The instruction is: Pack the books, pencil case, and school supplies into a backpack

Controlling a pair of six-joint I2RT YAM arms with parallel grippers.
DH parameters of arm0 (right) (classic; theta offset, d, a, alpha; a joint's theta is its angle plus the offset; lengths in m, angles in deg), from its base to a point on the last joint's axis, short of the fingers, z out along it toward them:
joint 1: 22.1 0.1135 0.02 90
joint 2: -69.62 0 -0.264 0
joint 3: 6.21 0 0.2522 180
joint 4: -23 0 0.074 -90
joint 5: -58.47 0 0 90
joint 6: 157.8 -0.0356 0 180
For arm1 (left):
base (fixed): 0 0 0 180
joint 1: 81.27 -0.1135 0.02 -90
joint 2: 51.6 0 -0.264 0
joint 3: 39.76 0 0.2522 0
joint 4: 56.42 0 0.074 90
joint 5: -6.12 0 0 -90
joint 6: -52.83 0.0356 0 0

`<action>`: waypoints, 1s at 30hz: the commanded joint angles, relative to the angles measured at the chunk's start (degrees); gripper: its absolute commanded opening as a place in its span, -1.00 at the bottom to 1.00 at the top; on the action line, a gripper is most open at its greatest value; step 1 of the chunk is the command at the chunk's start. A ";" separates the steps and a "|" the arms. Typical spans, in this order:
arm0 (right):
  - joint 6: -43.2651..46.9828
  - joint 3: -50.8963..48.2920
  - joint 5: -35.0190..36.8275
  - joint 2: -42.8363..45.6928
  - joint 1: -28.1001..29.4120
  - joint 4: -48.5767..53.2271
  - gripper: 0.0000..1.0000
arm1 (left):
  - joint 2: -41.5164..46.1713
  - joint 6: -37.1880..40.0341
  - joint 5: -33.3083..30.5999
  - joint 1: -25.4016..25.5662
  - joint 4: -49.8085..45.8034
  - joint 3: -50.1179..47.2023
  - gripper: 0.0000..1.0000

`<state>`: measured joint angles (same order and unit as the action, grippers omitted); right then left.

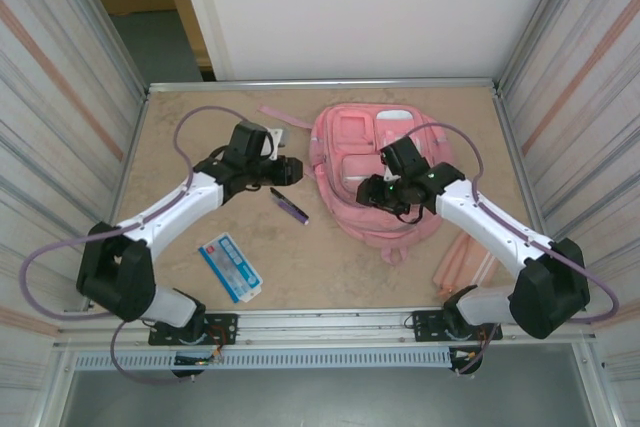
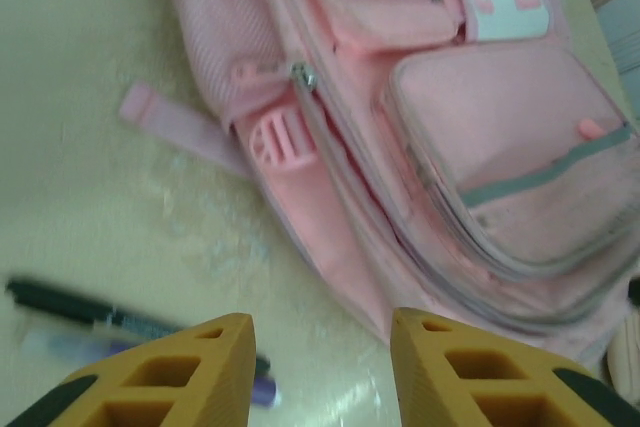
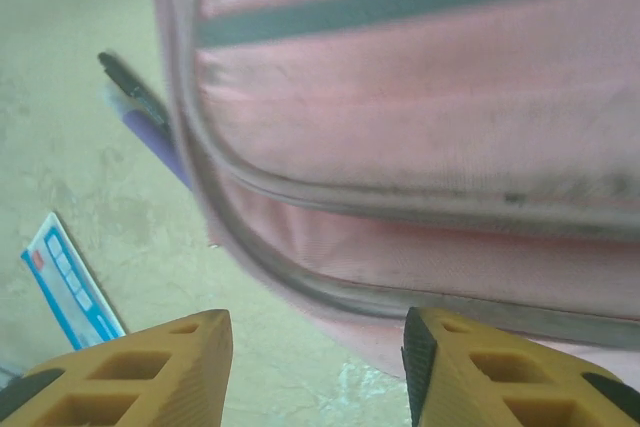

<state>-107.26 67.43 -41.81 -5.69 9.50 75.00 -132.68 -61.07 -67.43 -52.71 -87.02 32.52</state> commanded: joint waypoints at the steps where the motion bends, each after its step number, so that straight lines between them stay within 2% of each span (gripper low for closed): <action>1: 14.79 3.77 0.90 -0.01 -0.66 7.92 -0.01 | 2.94 -4.03 1.05 0.27 -3.59 -4.20 -0.19; 5: 18.52 5.34 9.67 -1.17 -1.08 13.35 0.06 | 4.77 -5.54 -1.27 0.27 -3.72 -7.11 -0.17; 10: 20.27 4.64 21.08 -2.63 -1.08 12.57 0.13 | 6.06 -5.23 -4.06 0.27 -6.45 -7.94 -0.16; 16: 30.84 4.64 18.61 -4.62 1.49 5.47 0.22 | 7.94 -6.14 -4.56 0.27 -5.13 -10.42 -0.15; 19: 34.87 5.93 14.99 -6.95 2.54 2.93 0.28 | 8.45 -6.50 -4.06 0.27 -5.31 -10.49 -0.15; 22: 38.32 6.98 15.10 -9.76 3.51 1.53 0.39 | 9.12 -6.39 -4.65 0.27 -4.18 -11.72 -0.15; 30: 43.64 10.26 20.02 -18.39 4.61 4.17 0.33 | 10.86 -7.11 -4.17 0.21 -1.99 -14.64 -0.13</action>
<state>-67.22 76.00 -24.85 -22.43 13.67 78.47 -123.65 -67.06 -71.06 -52.69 -90.41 19.71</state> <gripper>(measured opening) 0.667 0.432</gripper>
